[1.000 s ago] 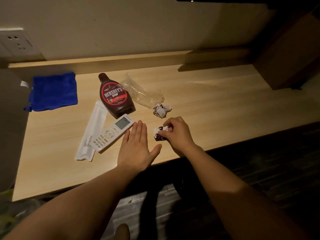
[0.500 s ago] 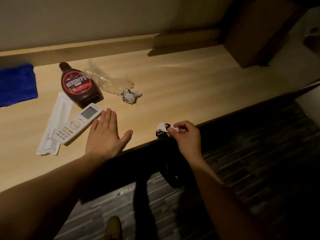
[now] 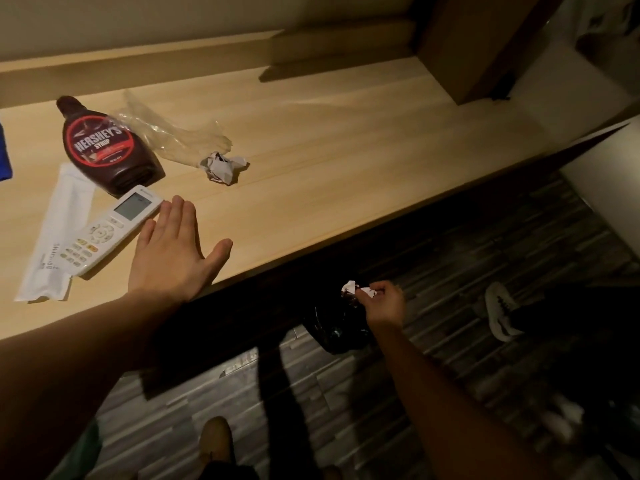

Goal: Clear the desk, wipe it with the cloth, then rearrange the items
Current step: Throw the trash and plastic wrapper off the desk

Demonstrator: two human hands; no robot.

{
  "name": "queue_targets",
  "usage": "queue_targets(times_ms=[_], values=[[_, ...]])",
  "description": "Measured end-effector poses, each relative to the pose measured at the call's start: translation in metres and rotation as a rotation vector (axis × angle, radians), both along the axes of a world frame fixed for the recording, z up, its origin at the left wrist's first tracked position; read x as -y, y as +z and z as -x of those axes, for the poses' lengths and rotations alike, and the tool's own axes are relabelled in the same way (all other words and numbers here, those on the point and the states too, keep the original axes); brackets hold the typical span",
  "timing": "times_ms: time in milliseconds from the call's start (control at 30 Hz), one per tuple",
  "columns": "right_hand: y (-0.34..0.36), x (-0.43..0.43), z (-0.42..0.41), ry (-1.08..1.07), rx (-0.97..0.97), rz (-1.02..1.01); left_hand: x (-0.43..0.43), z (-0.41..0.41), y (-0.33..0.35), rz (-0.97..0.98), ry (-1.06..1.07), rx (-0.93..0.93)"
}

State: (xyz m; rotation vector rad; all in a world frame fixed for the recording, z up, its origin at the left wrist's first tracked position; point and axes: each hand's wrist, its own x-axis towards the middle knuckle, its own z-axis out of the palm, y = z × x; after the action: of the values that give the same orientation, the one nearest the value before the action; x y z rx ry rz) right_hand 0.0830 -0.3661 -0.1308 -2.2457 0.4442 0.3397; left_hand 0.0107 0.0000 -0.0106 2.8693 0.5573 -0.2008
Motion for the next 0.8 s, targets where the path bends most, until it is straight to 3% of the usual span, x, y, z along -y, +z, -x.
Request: queue_targets(times_ms=[233, 400, 533, 633, 800], values=[[0.005, -0.005, -0.004, 0.032, 0.017, 0.009, 0.004, 0.002, -0.002, 0.002, 0.002, 0.026], [0.067, -0.035, -0.006, 0.115, 0.227, -0.103, 0.005, 0.004, -0.003, 0.006, 0.006, 0.035], [0.126, -0.079, -0.027, 0.240, 0.390, -0.231, 0.007, 0.004, -0.003, 0.023, 0.005, 0.039], [0.151, -0.123, -0.052, 0.370, 0.468, -0.219, 0.007, 0.006, -0.003, 0.037, 0.003, 0.040], [0.163, -0.201, -0.091, 0.600, 0.395, -0.154, 0.008, 0.004, -0.002, 0.056, 0.017, 0.039]])
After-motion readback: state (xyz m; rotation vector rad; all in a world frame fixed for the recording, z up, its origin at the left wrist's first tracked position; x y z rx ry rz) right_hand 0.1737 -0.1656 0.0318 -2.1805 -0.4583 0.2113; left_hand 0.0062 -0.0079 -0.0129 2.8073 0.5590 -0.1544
